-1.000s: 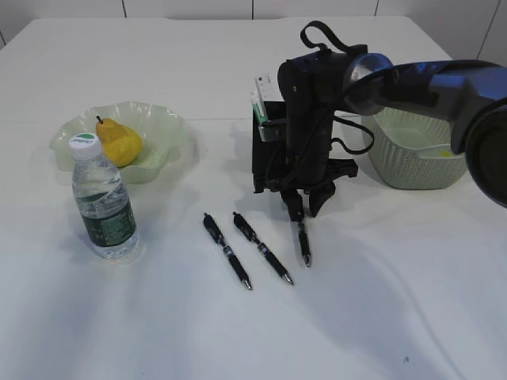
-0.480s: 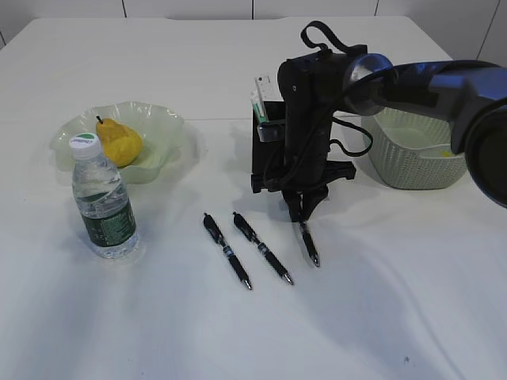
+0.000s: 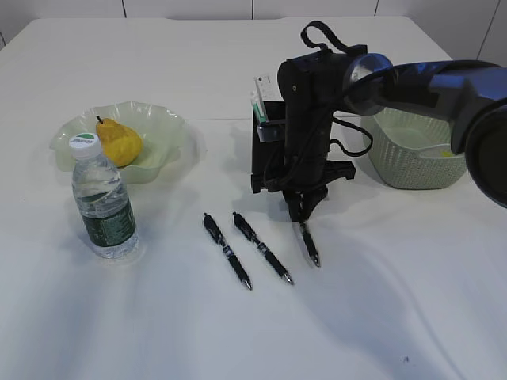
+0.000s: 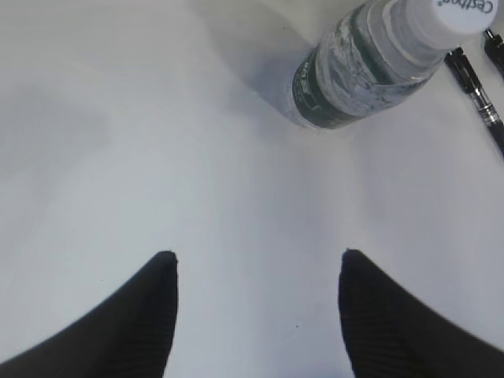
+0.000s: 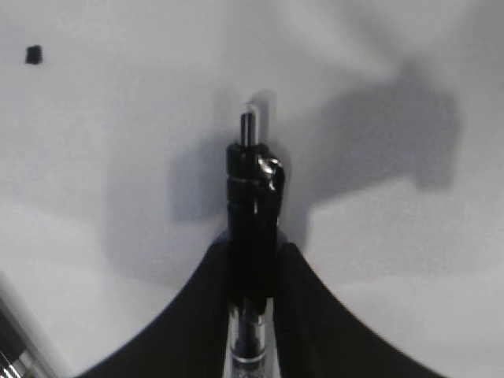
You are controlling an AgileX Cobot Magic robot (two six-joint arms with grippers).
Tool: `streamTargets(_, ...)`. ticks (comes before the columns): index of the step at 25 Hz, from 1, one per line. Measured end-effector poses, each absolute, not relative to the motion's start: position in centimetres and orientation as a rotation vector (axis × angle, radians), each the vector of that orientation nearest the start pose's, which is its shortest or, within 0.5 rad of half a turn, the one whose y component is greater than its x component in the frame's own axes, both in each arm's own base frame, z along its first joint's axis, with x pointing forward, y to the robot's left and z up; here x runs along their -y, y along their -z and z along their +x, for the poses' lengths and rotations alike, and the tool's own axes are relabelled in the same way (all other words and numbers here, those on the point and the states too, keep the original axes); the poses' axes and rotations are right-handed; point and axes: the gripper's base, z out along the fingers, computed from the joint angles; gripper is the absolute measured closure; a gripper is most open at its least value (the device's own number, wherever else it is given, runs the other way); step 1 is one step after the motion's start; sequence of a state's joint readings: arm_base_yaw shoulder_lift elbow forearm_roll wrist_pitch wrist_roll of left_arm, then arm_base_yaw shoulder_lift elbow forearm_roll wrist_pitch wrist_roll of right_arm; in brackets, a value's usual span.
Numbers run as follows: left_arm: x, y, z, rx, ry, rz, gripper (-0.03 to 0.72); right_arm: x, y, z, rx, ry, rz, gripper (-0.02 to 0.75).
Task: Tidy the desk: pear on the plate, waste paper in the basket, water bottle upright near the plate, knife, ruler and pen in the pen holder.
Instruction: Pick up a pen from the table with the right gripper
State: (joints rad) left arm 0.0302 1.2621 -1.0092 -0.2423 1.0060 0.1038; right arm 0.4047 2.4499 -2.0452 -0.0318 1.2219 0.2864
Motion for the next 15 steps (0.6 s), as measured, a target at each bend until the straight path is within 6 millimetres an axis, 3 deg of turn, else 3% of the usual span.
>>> streamTargets(4,1.1,-30.2,23.8,-2.717,0.278,-0.02,0.232,-19.1,-13.1,45.1,-3.084,0.019,-0.22,0.618)
streamTargets(15,1.1,-30.2,23.8,-2.717,0.278,-0.02,0.232,-18.8,-20.7,44.5,-2.932,-0.054,-0.242,0.621)
